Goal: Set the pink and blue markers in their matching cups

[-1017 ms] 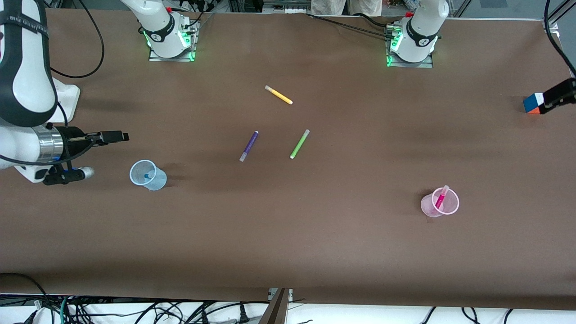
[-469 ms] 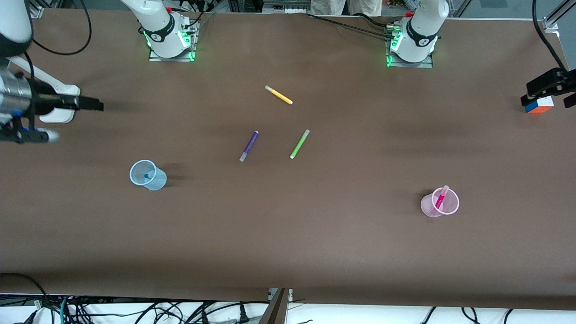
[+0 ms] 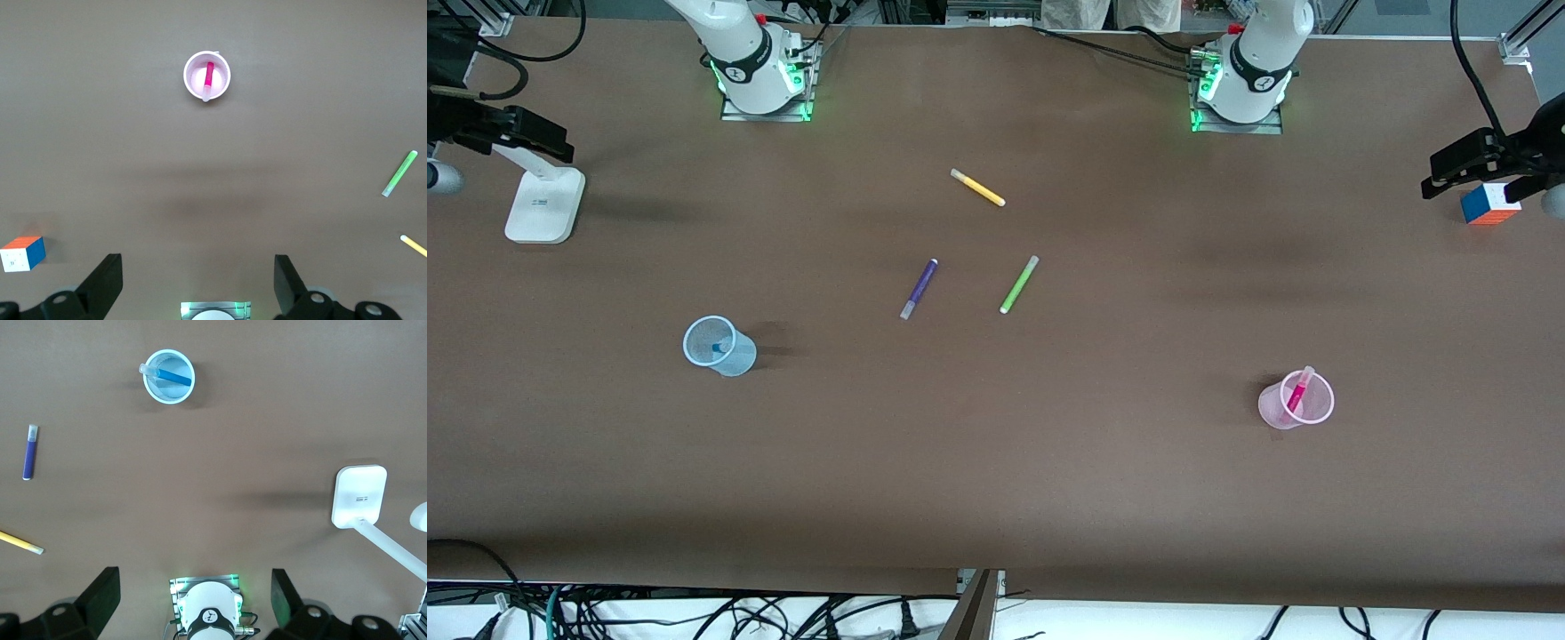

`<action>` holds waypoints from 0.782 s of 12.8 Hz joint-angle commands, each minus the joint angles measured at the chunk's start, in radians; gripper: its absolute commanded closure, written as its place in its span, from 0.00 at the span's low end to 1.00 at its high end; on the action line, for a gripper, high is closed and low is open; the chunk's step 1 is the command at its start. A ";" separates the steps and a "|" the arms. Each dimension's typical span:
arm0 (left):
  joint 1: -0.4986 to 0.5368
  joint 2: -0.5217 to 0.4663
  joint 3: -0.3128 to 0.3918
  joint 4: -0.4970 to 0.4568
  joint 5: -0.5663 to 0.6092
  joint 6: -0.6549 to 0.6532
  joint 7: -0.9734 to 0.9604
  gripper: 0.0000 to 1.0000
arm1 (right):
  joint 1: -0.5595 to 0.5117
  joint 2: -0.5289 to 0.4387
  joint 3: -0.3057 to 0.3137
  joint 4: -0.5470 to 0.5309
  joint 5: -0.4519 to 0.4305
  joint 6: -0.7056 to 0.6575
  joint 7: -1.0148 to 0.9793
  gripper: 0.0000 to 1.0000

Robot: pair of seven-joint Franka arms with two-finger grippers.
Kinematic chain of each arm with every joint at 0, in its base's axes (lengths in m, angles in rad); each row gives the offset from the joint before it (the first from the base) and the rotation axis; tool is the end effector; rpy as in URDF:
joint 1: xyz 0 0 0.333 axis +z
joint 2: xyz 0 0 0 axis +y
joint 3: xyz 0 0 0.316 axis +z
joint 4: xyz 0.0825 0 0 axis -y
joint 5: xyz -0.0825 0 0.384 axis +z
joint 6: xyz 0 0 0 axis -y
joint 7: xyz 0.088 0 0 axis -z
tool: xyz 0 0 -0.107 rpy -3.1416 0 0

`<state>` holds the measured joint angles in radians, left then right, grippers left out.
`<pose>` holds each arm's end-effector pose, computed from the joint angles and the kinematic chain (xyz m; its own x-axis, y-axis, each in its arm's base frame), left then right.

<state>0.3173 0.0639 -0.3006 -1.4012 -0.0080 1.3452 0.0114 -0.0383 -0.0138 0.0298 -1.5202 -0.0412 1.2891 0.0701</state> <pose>0.5492 0.0145 0.6504 0.9932 0.0018 -0.1164 0.0051 -0.9996 0.0282 0.5188 -0.0095 0.6338 0.9732 -0.0898 -0.2119 -0.0795 -0.9952 0.0565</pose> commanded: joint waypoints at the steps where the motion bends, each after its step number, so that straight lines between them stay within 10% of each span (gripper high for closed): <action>1: 0.014 -0.006 0.004 0.005 0.002 -0.058 0.036 0.00 | -0.002 -0.015 -0.002 -0.023 -0.009 0.007 0.019 0.00; 6: -0.165 -0.055 0.158 -0.065 0.003 0.033 0.061 0.00 | -0.005 0.003 -0.004 0.000 0.000 0.007 0.013 0.00; 10: -0.210 -0.166 0.187 -0.307 0.055 0.199 -0.080 0.00 | -0.003 0.012 -0.002 0.023 -0.002 0.009 0.013 0.00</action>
<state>0.1302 -0.0011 -0.1528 -1.5496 0.0262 1.4621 -0.0201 -0.0386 -0.0099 0.0249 -1.5180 -0.0411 1.2994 0.0773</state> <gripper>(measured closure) 0.000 0.000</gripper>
